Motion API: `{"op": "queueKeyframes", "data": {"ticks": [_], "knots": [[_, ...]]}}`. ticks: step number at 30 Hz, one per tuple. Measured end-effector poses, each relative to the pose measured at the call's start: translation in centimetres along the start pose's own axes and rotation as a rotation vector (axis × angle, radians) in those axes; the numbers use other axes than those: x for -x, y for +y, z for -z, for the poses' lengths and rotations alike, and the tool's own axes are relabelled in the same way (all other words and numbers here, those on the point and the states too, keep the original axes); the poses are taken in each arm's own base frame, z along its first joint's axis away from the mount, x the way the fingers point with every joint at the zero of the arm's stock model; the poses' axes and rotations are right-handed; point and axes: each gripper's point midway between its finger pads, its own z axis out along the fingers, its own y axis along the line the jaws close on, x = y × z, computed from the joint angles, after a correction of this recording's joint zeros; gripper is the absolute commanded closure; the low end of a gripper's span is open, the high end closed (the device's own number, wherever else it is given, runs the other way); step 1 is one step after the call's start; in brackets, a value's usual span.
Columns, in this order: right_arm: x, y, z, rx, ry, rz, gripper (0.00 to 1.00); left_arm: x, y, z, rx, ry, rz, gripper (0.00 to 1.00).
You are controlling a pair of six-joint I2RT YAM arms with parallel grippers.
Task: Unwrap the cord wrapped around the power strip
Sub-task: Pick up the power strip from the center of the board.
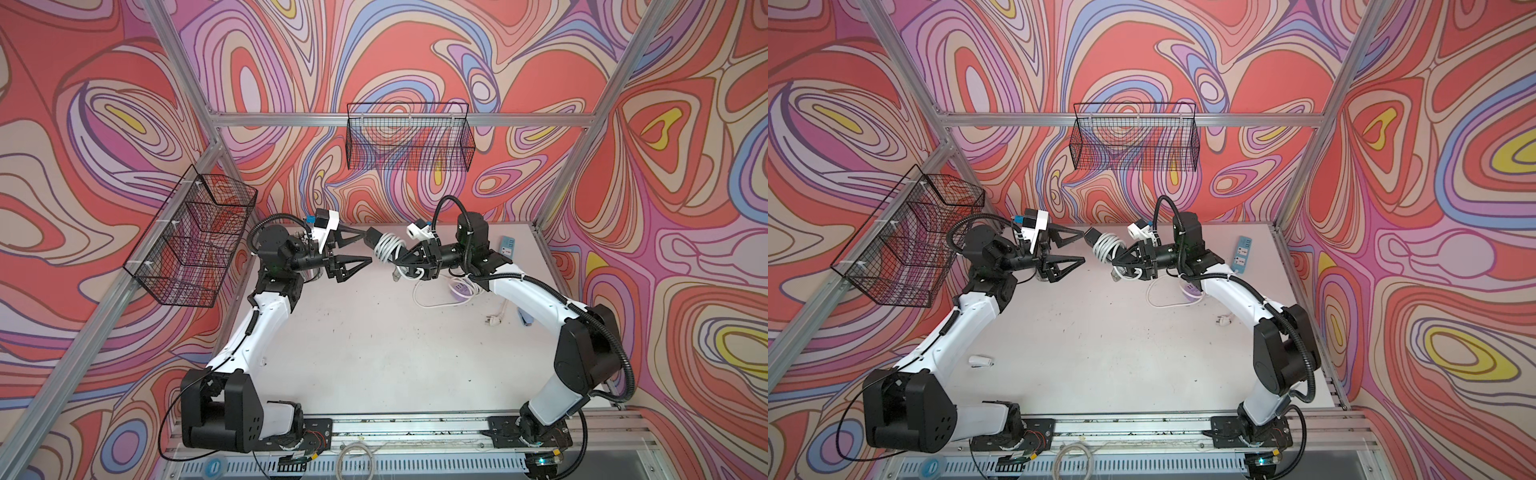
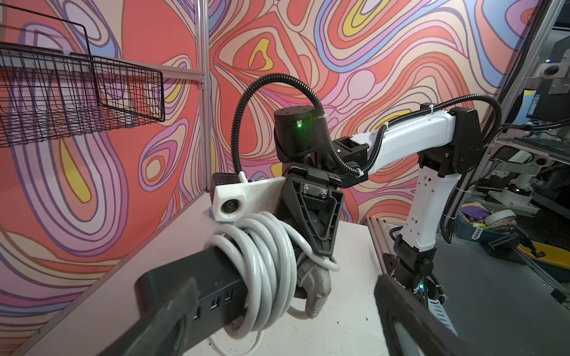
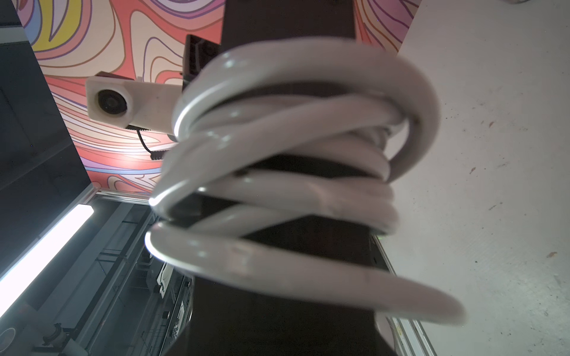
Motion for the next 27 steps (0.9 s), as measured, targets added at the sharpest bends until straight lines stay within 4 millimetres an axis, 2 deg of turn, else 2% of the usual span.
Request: {"op": "queueKeyframes", "data": {"ticks": [6, 15, 19, 27], "knots": [[-0.7, 0.6, 0.2, -0.004, 0.011, -0.025, 0.56, -0.4, 0.8, 0.3, 0.003, 0.003, 0.026, 0.08], [-2.3, 4.1, 0.9, 0.019, 0.024, 0.013, 0.56, -1.1, 2.2, 0.1, -0.006, -0.005, 0.070, 0.08], [-2.8, 4.7, 0.8, 0.026, 0.035, 0.005, 0.56, -0.5, 2.3, 0.0, -0.014, -0.025, 0.071, 0.09], [-3.8, 4.4, -0.3, 0.032, 0.067, -0.056, 0.56, 1.3, 2.0, -0.8, -0.067, -0.063, 0.067, 0.16]]}}
